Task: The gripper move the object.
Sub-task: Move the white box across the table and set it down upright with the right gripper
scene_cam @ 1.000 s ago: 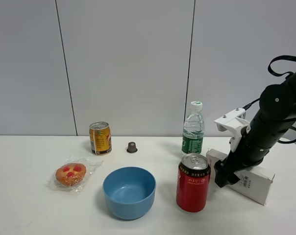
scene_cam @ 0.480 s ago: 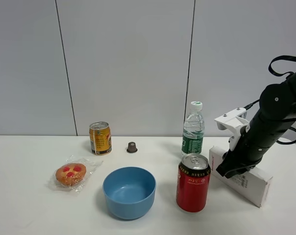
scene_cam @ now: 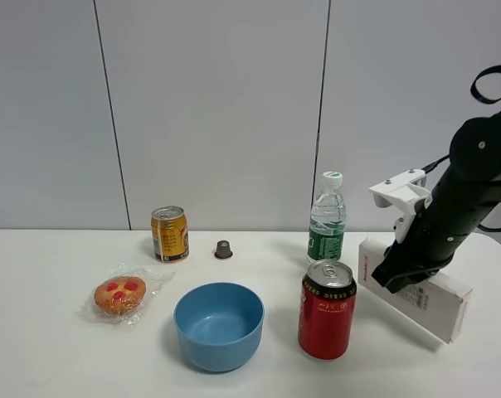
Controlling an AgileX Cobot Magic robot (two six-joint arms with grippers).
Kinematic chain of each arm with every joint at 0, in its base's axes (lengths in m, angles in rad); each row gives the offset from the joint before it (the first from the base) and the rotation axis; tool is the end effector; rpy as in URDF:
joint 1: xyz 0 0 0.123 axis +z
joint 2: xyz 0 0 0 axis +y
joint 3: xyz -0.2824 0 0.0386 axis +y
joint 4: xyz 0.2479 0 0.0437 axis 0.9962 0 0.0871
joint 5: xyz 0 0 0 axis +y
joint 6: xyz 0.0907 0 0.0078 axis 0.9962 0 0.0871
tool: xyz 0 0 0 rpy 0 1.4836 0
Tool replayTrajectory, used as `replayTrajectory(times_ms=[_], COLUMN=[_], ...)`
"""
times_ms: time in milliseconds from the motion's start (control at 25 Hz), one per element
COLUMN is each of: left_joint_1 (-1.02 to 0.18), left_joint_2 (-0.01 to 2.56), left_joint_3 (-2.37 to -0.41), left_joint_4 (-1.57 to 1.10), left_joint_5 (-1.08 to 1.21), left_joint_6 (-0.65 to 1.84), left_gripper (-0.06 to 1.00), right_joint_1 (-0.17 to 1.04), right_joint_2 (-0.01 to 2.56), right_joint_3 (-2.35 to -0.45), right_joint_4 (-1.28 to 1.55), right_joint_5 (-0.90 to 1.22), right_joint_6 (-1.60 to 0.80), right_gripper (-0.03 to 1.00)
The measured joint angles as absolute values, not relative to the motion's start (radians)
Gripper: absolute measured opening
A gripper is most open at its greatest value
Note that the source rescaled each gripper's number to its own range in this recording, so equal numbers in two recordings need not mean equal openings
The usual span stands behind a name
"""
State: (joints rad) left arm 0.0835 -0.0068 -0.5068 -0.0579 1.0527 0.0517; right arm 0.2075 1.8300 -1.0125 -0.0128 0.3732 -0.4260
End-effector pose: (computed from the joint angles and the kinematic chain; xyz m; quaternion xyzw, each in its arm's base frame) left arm -0.0060 -0.0051 0.2798 -0.0123 0.8471 0.0070 0.5312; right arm 0.3446 0.0721 0.1538 -0.3080 0.9228 -0.0289 0.2297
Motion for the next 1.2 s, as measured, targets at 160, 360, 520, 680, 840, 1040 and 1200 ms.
replayTrajectory(times_ms=[160,360,520,680,840,1040,1200], left_joint_1=[0.084,0.084,0.084,0.084,0.084,0.084,0.084], left_joint_2=[-0.007,-0.007,-0.007,-0.007,-0.007,-0.007,-0.007], left_joint_3=[-0.507,-0.507,-0.507,-0.507,-0.507,-0.507,-0.507], left_joint_4=[-0.058,-0.058,-0.058,-0.058,-0.058,-0.058,-0.058], left_joint_5=[1.053,1.053,1.053,1.053,1.053,1.053,1.053], left_joint_6=[0.052,0.052,0.052,0.052,0.052,0.052,0.052], left_gripper=[1.0,1.0,1.0,1.0,1.0,1.0,1.0], right_joint_1=[0.208,0.22,0.299,0.443,0.573,0.652,0.662], right_joint_2=[1.735,1.589,1.491,1.47,1.534,1.739,1.945], right_joint_3=[-1.013,-1.083,-1.231,-1.409,-1.583,-1.826,-2.001], right_joint_4=[-0.013,0.007,0.013,0.014,0.025,0.009,-0.005], right_joint_5=[0.489,0.658,0.814,0.92,0.961,1.041,1.098], right_joint_6=[-0.426,-0.426,-0.442,-0.547,-0.697,-0.838,-1.002], right_gripper=[0.0,0.0,0.0,0.0,0.0,0.0,0.0])
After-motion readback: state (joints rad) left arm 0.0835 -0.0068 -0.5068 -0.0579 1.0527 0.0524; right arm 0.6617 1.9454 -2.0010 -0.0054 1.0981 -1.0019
